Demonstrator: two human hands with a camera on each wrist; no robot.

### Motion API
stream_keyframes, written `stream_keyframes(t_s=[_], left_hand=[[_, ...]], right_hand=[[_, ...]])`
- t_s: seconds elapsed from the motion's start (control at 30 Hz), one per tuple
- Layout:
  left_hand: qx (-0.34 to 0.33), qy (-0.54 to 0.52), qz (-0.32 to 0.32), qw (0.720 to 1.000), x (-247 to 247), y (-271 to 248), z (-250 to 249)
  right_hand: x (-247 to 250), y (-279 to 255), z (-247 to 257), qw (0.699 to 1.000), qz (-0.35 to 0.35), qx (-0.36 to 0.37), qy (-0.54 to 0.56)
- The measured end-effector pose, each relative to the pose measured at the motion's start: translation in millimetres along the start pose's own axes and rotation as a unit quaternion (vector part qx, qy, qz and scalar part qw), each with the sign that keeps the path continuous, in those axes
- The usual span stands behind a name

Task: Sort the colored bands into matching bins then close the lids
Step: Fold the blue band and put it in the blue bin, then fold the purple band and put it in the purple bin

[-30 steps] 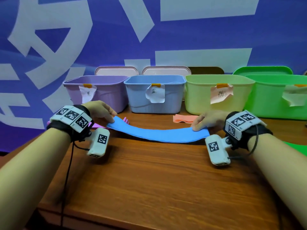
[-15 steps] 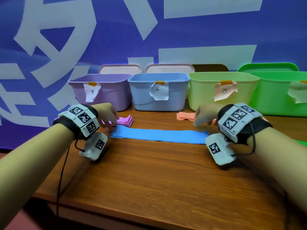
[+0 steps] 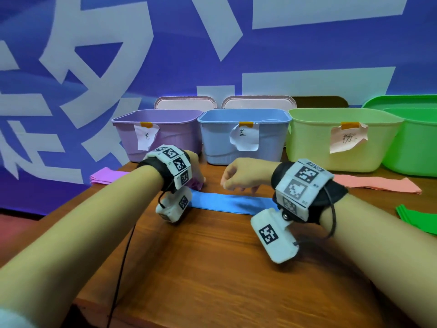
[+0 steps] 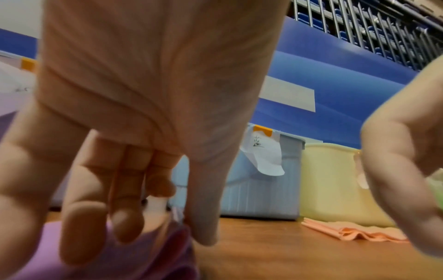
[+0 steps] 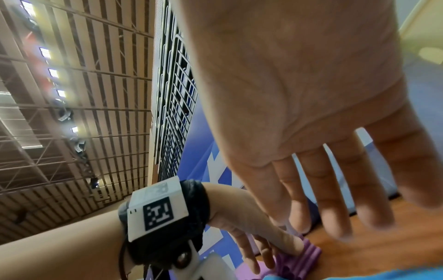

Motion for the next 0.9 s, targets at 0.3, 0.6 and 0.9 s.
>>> stream_keyframes(t_s=[0.3,0.6,0.9], left_hand=[[-0.028,-0.204,0.032,0.978,-14.4,1.6,36.2],[-0.029,-0.337,-0.002,0.941,-17.5,2.8,51.8],[-0.017,-0.697,-0.290,0.656,27.2,-31.8,129.2]], right_hand=[[-34.9,25.4,47.1,0.983,0.023,0.057,-0.174],[-54.0,43.8,52.2,0.954,0.052,0.040,-0.292],[-37.9,46.4,51.5,0.977,0.056,0.031,-0.205]])
Point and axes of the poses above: each hand's wrist, its own y-axis towards the middle knuckle, its own x-axis out of the back of the hand, z = x × y, the point moved 10 cm from there along y, towards the middle knuckle, and after that the axes turned 15 degrees about -x, right-handed, at the moved point
